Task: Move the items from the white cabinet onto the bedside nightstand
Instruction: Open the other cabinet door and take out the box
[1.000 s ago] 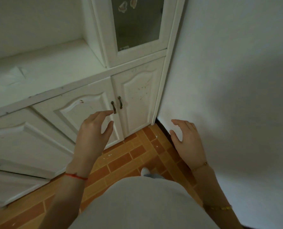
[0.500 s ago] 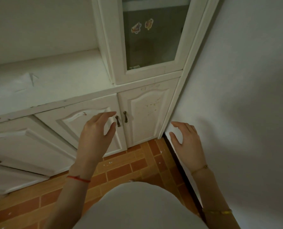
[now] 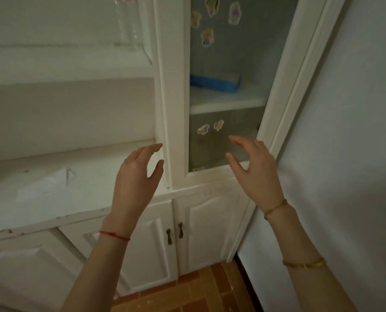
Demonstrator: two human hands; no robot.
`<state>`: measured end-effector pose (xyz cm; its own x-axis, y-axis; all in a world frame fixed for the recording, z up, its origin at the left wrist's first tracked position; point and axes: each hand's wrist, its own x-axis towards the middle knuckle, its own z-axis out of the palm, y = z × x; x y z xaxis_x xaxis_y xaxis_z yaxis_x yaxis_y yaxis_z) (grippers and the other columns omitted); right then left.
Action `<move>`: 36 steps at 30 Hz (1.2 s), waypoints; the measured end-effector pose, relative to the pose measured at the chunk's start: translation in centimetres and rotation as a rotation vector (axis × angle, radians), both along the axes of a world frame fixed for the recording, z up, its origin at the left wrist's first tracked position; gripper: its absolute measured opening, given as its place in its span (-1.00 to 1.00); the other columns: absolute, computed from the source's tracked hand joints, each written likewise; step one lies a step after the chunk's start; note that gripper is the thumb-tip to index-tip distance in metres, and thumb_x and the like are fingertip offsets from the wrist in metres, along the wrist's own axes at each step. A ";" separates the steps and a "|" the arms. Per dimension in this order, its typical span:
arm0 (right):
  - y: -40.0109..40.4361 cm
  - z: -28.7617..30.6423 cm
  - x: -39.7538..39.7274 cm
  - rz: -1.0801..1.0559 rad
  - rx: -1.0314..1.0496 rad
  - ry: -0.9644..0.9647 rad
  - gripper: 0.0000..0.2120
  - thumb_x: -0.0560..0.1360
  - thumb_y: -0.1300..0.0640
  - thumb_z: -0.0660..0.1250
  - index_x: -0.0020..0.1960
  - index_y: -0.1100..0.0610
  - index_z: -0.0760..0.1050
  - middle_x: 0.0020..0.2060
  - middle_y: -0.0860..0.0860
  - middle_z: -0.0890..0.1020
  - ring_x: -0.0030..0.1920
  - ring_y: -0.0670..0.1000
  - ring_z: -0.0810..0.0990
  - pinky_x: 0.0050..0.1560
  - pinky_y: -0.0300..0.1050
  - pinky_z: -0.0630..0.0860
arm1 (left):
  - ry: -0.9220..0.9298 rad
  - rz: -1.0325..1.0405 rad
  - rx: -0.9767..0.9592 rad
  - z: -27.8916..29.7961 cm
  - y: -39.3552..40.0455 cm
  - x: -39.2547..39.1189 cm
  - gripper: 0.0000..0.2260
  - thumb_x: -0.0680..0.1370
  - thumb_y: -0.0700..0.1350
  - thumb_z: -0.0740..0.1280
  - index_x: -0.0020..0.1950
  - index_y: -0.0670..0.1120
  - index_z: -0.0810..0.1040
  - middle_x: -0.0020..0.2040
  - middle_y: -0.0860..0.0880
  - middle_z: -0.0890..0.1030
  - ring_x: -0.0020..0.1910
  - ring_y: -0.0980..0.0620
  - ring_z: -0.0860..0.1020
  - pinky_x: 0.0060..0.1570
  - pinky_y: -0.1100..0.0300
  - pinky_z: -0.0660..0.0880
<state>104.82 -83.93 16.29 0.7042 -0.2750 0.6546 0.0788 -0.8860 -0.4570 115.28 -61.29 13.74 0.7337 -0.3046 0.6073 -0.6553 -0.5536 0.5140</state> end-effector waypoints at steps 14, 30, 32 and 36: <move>2.1 20.2 15.3 0.185 -0.071 -0.452 -0.66 0.54 0.12 0.32 0.29 0.14 0.46 0.05 0.01 0.58 0.00 -0.11 0.53 0.09 -0.19 0.52 | -0.164 0.020 -0.208 10.1 -5.6 9.5 -0.56 0.54 -0.11 0.41 0.41 -0.04 0.44 0.21 0.04 0.55 0.10 0.14 0.53 0.11 0.27 0.48; 4.1 23.4 17.8 0.277 0.096 -0.487 -0.73 0.39 0.17 0.48 0.03 0.12 0.48 -0.10 0.01 0.58 -0.17 -0.06 0.56 -0.14 -0.33 0.53 | -0.151 -0.024 -0.223 9.3 -6.0 10.2 -0.52 0.53 -0.10 0.43 0.43 -0.01 0.42 0.24 0.07 0.56 0.19 0.14 0.52 0.21 0.34 0.40; 4.2 23.5 17.6 0.273 0.091 -0.477 -0.73 0.39 0.17 0.48 0.02 0.12 0.48 -0.10 0.01 0.58 -0.16 -0.06 0.55 -0.13 -0.33 0.52 | -0.135 -0.030 -0.209 9.2 -5.8 10.1 -0.51 0.54 -0.08 0.42 0.45 0.01 0.40 0.26 0.09 0.54 0.19 0.16 0.51 0.23 0.32 0.43; 4.5 23.7 17.2 0.253 0.098 -0.475 -0.74 0.39 0.17 0.49 0.01 0.17 0.49 -0.11 0.04 0.58 -0.16 -0.02 0.56 -0.12 -0.28 0.53 | -0.108 -0.068 -0.216 9.1 -5.5 9.8 -0.51 0.54 -0.08 0.41 0.46 0.02 0.40 0.27 0.09 0.54 0.18 0.16 0.51 0.25 0.22 0.50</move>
